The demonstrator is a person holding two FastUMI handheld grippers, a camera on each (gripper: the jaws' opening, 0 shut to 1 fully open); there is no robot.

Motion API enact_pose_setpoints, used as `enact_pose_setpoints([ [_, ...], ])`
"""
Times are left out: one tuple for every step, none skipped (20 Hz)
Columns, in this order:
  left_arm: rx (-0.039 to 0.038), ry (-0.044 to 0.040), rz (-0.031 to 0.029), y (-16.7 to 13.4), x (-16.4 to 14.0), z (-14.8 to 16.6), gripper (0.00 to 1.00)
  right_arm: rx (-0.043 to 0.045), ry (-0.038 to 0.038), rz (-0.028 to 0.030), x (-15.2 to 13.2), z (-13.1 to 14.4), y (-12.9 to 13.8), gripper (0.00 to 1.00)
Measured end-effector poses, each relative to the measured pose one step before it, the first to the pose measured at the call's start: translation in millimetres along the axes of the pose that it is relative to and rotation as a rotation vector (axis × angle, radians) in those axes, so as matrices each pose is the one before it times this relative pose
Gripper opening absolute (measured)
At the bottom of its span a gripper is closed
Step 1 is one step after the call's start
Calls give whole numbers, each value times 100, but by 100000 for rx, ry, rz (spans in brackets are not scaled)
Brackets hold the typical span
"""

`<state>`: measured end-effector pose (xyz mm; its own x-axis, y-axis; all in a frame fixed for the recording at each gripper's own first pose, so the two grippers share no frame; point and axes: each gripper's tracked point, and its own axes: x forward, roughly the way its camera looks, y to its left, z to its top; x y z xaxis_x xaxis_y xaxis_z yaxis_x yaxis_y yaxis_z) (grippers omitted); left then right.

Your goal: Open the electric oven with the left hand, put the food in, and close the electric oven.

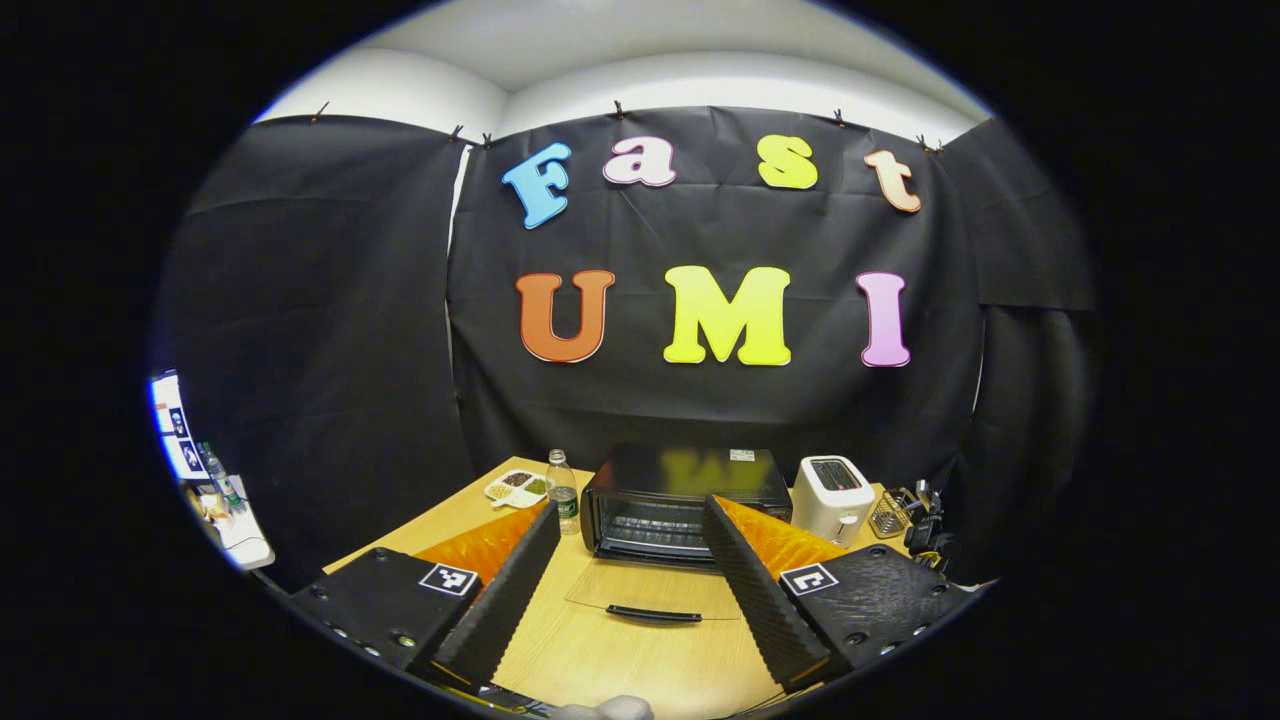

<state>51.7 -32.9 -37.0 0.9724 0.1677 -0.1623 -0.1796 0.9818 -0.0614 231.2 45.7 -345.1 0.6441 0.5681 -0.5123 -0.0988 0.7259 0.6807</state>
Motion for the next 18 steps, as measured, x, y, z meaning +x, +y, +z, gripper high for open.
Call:
enact_pose_setpoints([
  [427,168,-1063,32,-22,-210,94,22,-1332,163,-360,264,387,49],
  [895,358,-236,405,176,-412,94,-428,-1149,-290,-493,111,434,39],
  [377,721,-166,566,8,-594,94,-640,-2311,-403,-709,308,510,37],
  [113,-175,-1883,390,-41,-191,94,-548,-3378,-612,-817,678,761,37],
  [879,-28,-1530,374,-113,-250,94,-238,-3651,-661,-681,592,928,36],
  [2071,522,-829,619,16,-384,94,974,-4011,-329,-732,761,1203,46],
  [2720,1022,-778,719,-267,-498,94,1786,-3564,211,-575,636,1598,46],
  [3008,-215,-485,771,-303,-163,94,1387,-2588,1376,-583,392,1871,46],
  [2149,-311,-1530,473,-265,-24,94,742,-2591,1569,-410,-100,1825,45],
  [1209,-108,-2105,200,76,-71,86,1105,-3350,1160,-228,83,1944,45],
  [748,374,-974,494,-103,-264,86,1046,-2865,1253,-88,-175,1813,45],
  [216,502,-1281,603,15,-235,94,1270,-2608,1189,258,-253,1697,45],
  [-106,340,-906,425,-142,-177,94,1594,-3353,584,589,-261,1400,45],
  [-319,376,-1581,280,-58,-80,94,2188,-3069,51,696,-316,1155,45],
  [102,1032,-1888,164,3,-203,94,2995,-2892,754,582,-606,955,45],
  [487,1597,-1160,428,-54,-398,94,4381,-2681,548,868,-860,878,45],
  [117,969,-1021,557,-152,-221,86,3007,-1201,3,633,-1132,439,45],
  [55,497,-837,510,-160,4,94,2504,-1770,673,841,-1251,325,45],
])
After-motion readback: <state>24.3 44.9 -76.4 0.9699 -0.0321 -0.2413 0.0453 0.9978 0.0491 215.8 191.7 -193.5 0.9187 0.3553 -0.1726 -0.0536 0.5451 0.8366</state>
